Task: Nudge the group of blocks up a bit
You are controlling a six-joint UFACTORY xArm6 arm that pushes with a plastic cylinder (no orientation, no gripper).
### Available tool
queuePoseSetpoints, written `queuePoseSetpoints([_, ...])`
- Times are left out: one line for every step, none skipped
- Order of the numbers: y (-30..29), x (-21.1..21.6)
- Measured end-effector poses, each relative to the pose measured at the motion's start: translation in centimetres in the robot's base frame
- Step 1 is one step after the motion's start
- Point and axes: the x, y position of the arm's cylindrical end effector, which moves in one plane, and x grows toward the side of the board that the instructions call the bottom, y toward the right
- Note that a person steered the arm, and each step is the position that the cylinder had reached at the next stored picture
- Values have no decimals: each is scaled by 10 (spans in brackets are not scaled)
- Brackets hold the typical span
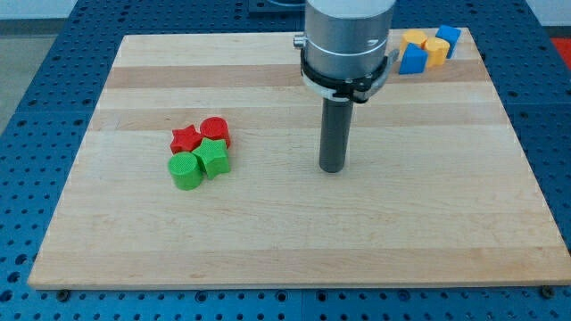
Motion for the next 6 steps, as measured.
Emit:
queuePoseSetpoints([-16, 1])
queuePoseSetpoints([-35, 9])
queuePoseSetpoints([-58, 28])
queuePoseSetpoints([-92, 44])
queuePoseSetpoints([-130, 54])
queuePoseSetpoints([-171, 55])
